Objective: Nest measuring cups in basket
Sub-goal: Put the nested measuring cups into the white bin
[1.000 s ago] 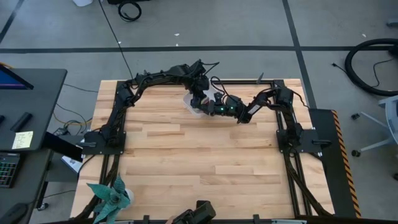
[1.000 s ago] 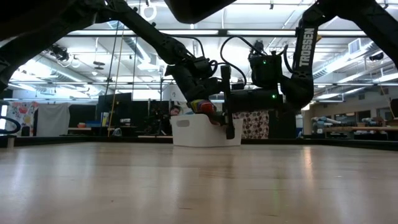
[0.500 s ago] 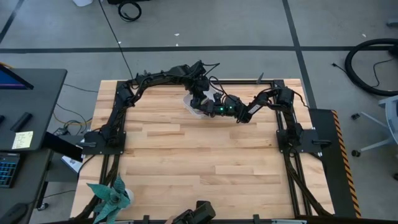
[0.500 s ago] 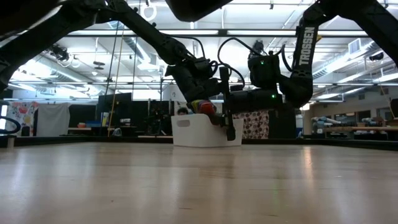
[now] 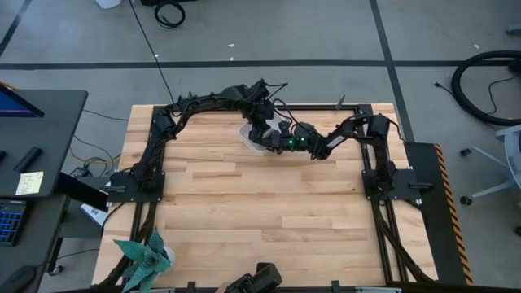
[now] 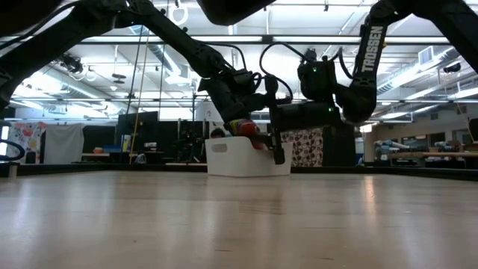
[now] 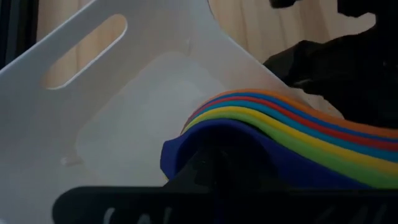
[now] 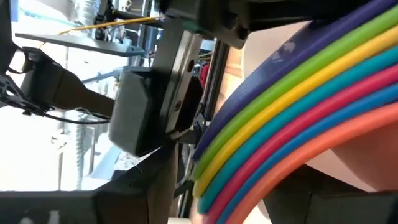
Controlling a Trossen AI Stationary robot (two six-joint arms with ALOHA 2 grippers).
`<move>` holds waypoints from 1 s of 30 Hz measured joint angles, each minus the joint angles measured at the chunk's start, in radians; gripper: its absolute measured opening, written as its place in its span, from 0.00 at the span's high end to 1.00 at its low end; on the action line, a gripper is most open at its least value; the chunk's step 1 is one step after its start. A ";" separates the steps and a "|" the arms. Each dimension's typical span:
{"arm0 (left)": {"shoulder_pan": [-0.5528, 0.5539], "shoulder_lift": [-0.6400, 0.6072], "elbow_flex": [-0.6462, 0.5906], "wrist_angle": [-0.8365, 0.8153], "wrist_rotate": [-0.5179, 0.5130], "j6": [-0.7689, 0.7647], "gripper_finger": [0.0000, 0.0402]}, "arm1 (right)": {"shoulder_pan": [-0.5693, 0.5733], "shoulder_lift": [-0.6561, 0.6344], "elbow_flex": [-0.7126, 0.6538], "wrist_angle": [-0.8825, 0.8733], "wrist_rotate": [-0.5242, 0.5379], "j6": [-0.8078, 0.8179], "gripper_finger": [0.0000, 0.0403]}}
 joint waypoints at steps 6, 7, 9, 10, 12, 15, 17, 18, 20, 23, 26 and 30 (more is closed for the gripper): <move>0.000 0.001 -0.001 0.000 -0.011 0.003 0.98 | 0.000 -0.076 0.002 -0.170 -0.007 -0.039 0.48; 0.000 0.001 -0.001 0.001 -0.011 0.003 0.98 | 0.000 -0.084 0.001 -0.198 -0.007 -0.044 0.48; 0.000 0.001 -0.001 0.002 -0.010 0.003 0.98 | 0.000 -0.104 0.001 -0.223 -0.007 -0.046 0.48; 0.000 0.001 -0.001 0.002 -0.009 0.003 0.98 | 0.000 -0.111 0.002 -0.233 -0.007 -0.046 0.48; 0.000 0.001 -0.001 0.002 -0.009 0.003 0.98 | 0.000 -0.117 0.002 -0.257 -0.008 -0.047 0.48; 0.000 0.001 -0.001 0.002 -0.008 0.003 0.98 | -0.001 -0.127 0.001 -0.269 -0.013 -0.029 0.48; 0.000 0.001 -0.001 0.002 -0.007 0.003 0.98 | 0.000 -0.133 0.001 -0.273 -0.028 -0.010 0.48; 0.000 0.001 -0.001 0.002 -0.007 0.003 0.98 | 0.003 -0.133 0.002 -0.284 -0.036 0.001 0.48; 0.000 0.001 -0.001 0.002 -0.006 0.003 0.98 | 0.011 -0.133 0.001 -0.297 -0.048 0.016 0.48; 0.000 0.001 -0.001 0.001 -0.007 0.003 0.98 | 0.029 -0.133 0.001 -0.296 -0.064 0.037 0.48; 0.000 0.001 -0.001 0.001 -0.006 0.002 0.98 | 0.047 -0.133 0.001 -0.290 -0.069 0.058 0.48; 0.000 0.001 -0.001 0.001 -0.006 0.002 0.98 | 0.068 -0.133 0.001 -0.285 -0.088 0.079 0.48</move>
